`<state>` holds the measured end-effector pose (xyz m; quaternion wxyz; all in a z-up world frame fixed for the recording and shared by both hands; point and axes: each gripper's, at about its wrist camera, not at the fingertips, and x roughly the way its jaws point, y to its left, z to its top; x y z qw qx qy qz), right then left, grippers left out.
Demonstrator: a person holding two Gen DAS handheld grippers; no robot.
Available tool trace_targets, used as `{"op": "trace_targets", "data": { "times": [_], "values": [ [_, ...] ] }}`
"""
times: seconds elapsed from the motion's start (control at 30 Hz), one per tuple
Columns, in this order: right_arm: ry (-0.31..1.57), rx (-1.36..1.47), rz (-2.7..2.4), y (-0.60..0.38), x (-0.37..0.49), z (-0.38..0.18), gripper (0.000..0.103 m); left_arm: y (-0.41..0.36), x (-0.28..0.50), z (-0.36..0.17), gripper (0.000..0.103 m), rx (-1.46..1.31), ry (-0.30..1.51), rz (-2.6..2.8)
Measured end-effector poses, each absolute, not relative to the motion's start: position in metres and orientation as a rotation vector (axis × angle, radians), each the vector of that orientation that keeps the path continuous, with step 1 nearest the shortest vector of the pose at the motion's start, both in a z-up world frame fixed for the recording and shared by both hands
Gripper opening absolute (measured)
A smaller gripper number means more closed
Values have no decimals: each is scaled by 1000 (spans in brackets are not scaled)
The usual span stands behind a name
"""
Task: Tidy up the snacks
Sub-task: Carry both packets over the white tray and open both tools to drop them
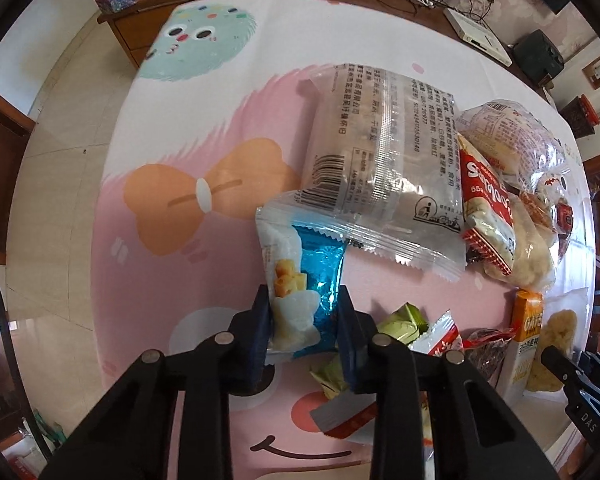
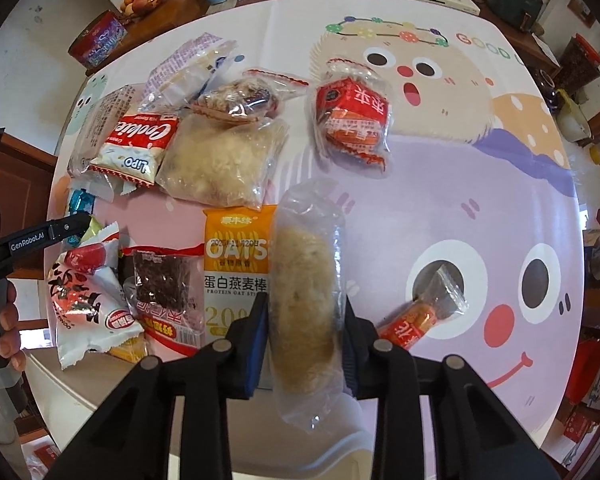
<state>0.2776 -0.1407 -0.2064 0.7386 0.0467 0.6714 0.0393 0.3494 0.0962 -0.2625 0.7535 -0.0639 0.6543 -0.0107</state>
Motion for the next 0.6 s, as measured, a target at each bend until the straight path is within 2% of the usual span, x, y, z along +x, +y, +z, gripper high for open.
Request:
{"op": "trace_targets", "data": {
  "times": [0.2,0.6],
  "values": [
    [1385,83,82,-135,273,-181,31,103,339,-229,27,-171,1351,1],
    [1128,0,9,-133,242,-81,31,117,258,-83,24,-132,1092,-43]
  ]
}}
